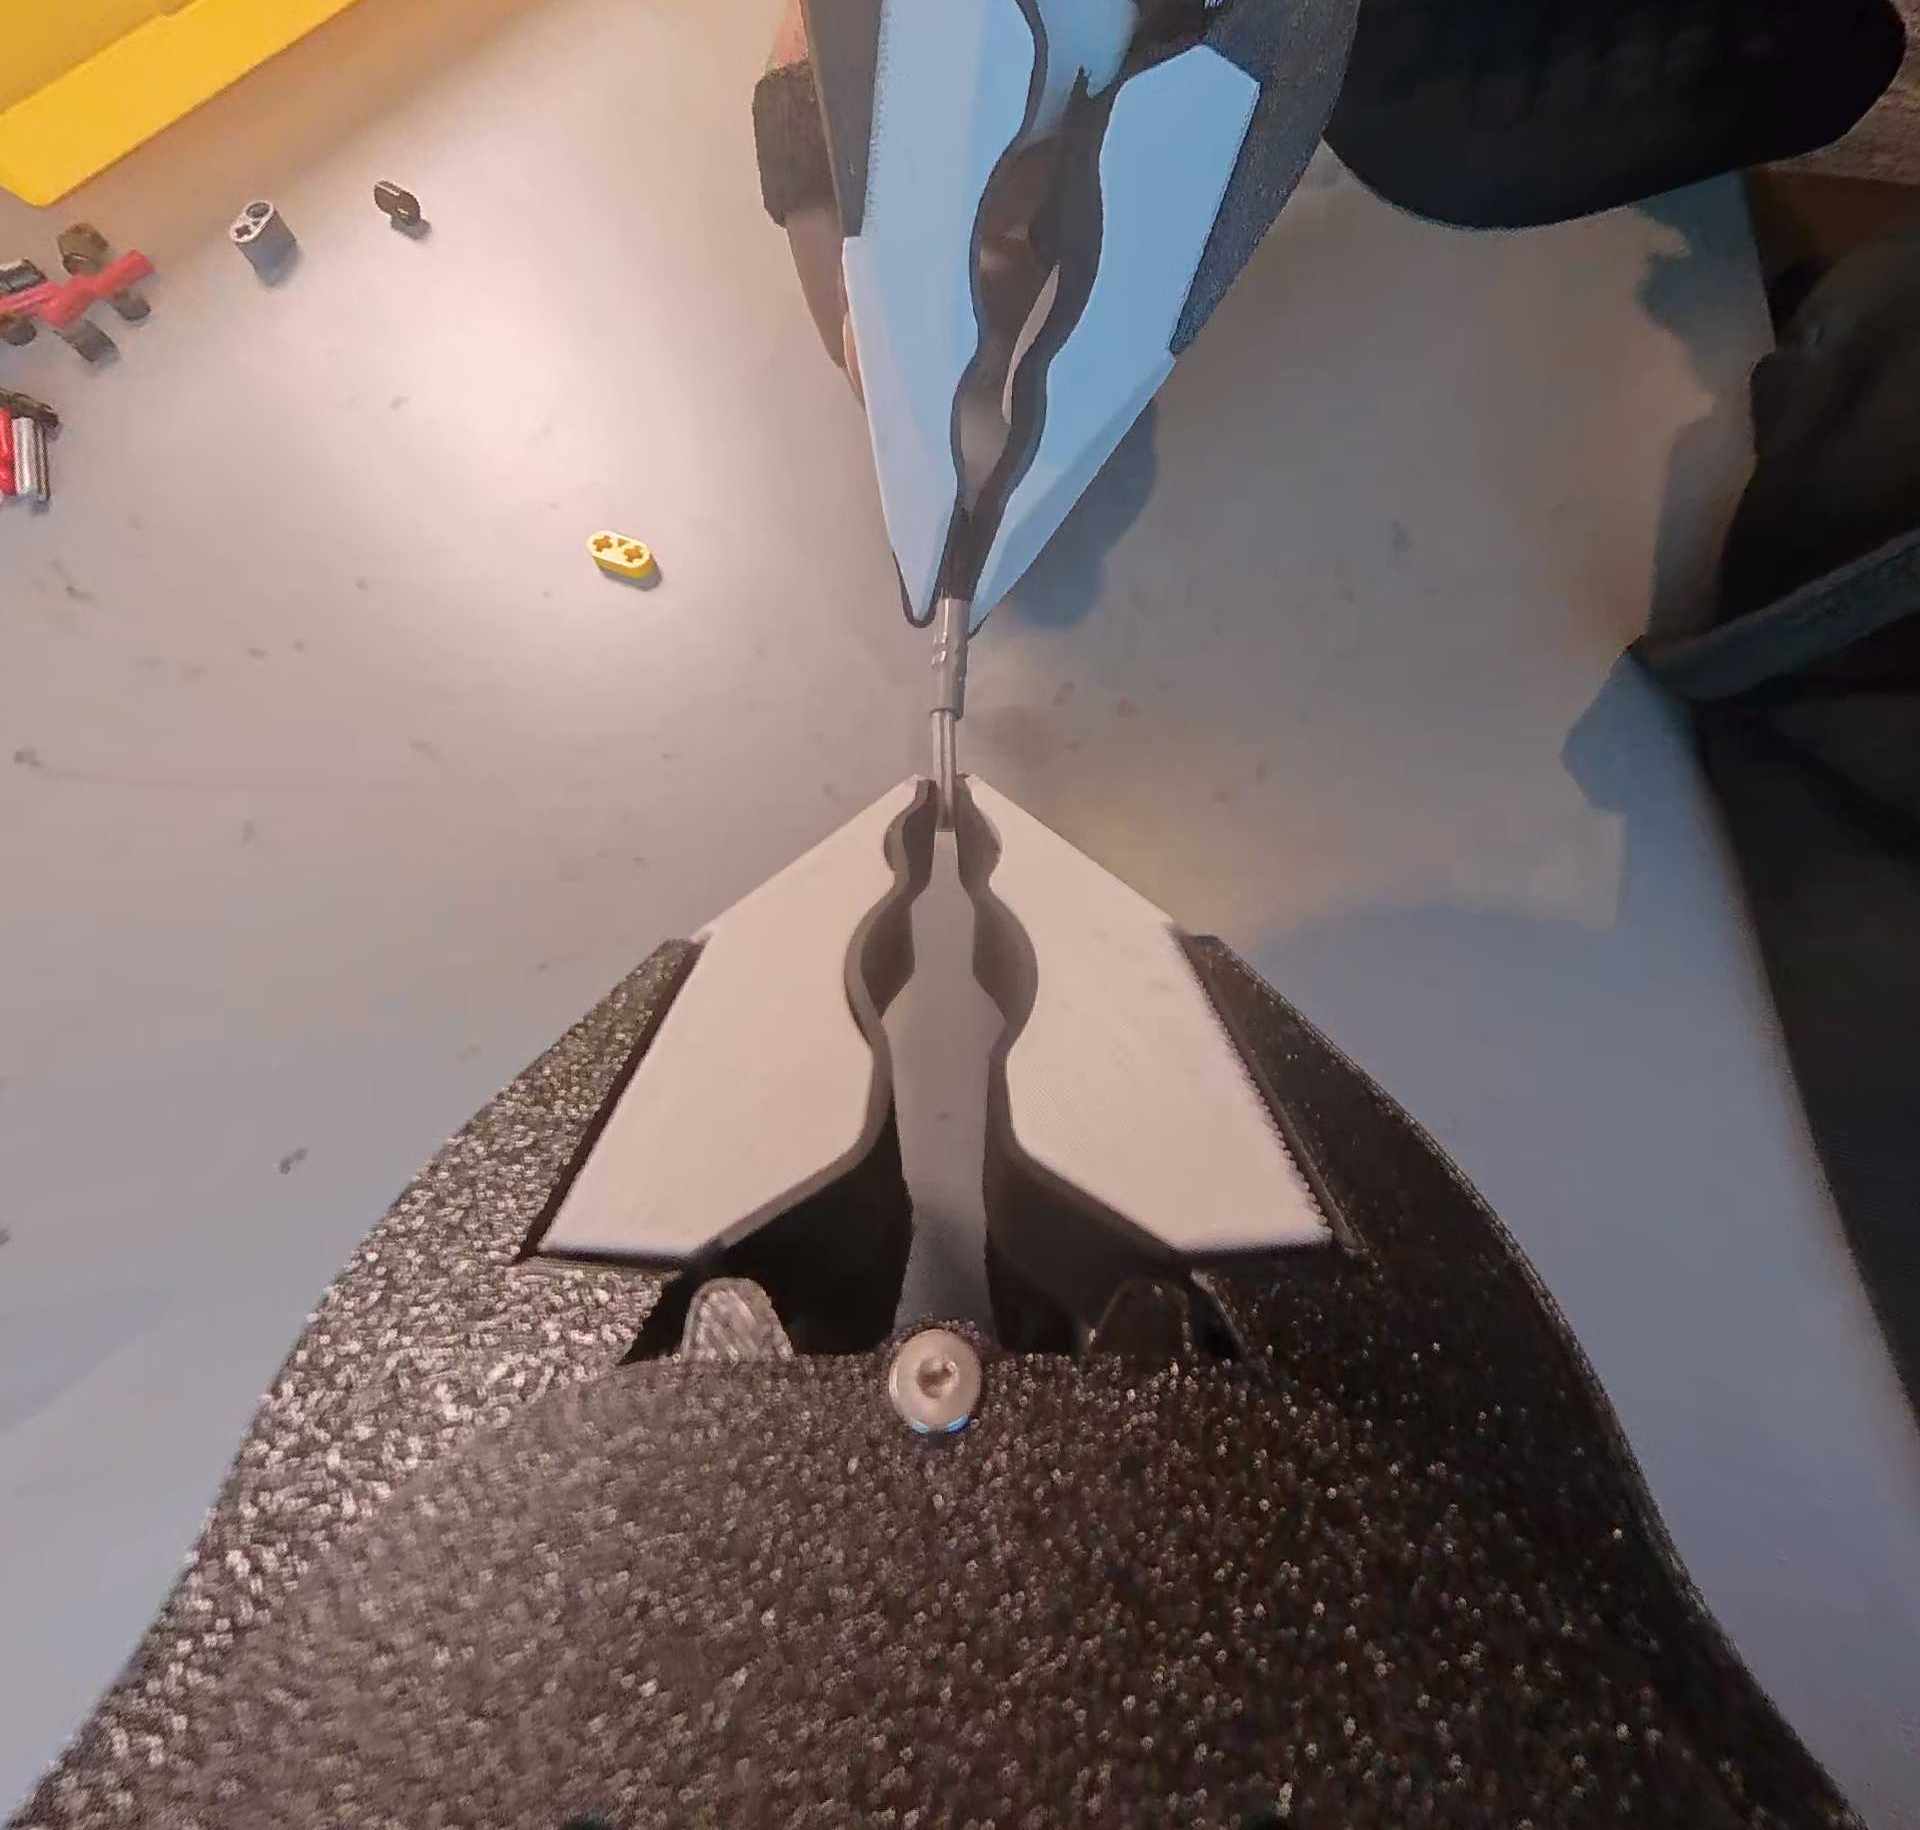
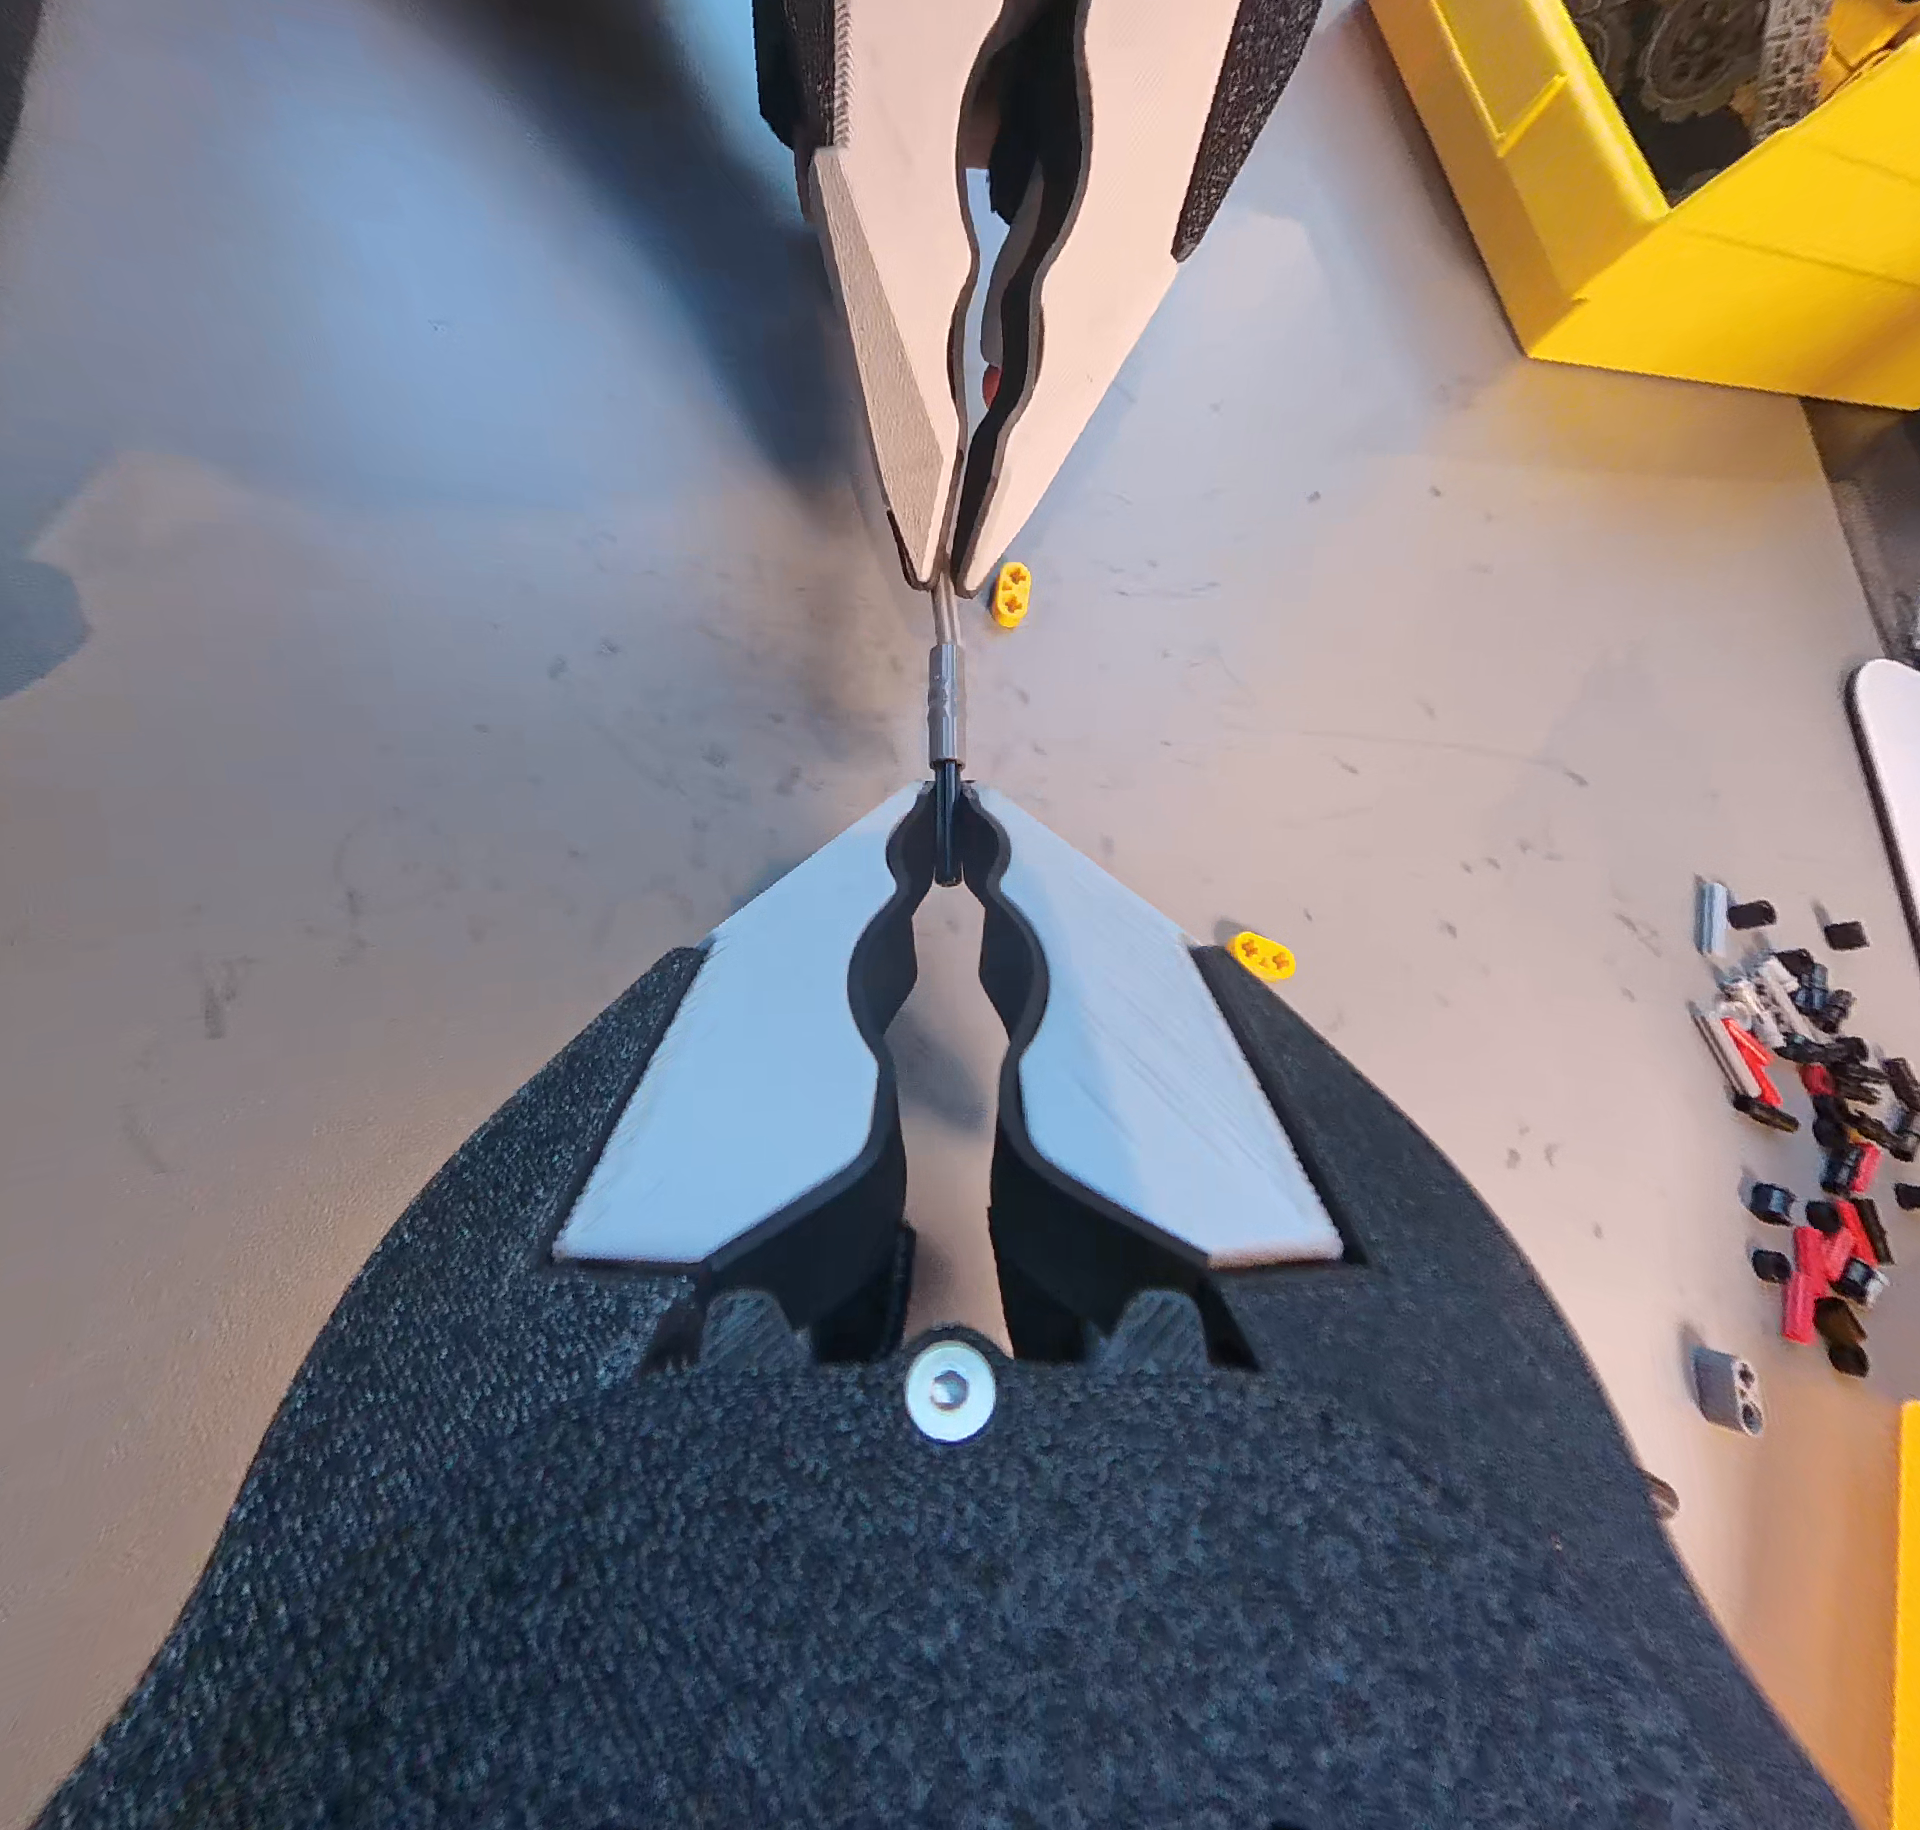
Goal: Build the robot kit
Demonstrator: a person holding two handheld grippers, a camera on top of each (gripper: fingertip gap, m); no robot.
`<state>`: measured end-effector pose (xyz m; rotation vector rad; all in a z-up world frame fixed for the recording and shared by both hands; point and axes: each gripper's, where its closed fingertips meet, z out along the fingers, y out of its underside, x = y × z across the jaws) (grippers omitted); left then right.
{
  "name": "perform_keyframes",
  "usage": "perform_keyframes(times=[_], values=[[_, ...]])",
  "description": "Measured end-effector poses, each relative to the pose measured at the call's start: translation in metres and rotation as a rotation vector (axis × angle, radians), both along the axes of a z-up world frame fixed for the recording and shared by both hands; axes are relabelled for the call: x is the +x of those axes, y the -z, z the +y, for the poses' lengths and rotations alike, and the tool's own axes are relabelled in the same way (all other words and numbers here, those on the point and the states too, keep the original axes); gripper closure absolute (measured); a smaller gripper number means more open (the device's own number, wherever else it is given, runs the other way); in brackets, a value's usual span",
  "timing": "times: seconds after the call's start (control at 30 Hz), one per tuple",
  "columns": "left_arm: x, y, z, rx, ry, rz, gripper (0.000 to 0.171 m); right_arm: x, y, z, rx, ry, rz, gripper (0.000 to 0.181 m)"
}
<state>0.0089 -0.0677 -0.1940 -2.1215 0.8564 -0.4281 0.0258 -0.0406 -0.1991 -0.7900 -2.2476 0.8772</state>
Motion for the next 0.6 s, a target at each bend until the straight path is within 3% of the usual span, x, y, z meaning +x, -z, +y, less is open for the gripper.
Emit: perform_keyframes(times=[0.37,0.6], values=[[0.004,0.0,-0.004,0.019,0.032,0.041,0.169,0.004,-0.001,-0.004,-0.026,-0.025,0.007,0.178],[0.01,0.01,-0.011,-0.074,0.058,0.013,0.17,0.008,0.005,-0.011,0.017,-0.08,0.007,0.178]])
